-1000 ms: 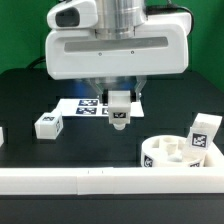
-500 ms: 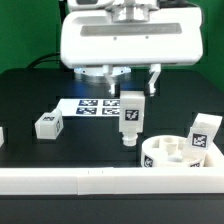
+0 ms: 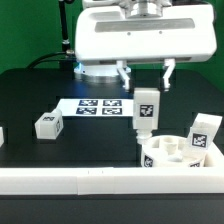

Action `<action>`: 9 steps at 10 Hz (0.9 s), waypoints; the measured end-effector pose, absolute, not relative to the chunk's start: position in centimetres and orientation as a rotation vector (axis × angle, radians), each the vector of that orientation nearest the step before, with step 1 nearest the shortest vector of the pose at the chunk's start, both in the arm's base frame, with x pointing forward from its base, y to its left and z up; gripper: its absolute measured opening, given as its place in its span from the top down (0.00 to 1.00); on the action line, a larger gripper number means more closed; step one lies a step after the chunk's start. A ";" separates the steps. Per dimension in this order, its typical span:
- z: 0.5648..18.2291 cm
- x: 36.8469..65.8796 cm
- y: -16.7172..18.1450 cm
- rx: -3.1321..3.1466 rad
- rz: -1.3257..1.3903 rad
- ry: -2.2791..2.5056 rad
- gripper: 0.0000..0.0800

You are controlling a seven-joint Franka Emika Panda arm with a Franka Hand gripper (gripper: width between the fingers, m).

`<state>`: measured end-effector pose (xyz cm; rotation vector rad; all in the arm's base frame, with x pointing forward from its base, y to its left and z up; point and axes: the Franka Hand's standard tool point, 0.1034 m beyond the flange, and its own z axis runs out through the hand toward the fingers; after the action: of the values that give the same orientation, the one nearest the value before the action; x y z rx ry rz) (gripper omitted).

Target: Assemble stool

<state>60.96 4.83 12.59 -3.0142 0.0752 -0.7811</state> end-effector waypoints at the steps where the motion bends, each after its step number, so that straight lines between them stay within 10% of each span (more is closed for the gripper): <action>1: 12.5 61.3 5.5 -3.018 -0.788 0.018 0.59; 9: 12.1 62.5 6.4 -3.030 -0.765 -0.083 0.59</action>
Offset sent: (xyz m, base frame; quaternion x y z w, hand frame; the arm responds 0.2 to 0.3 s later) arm 0.0000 0.0000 0.0000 0.0000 0.0000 0.0000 1.0000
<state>62.47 6.43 12.06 -3.0299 -0.0832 -0.7652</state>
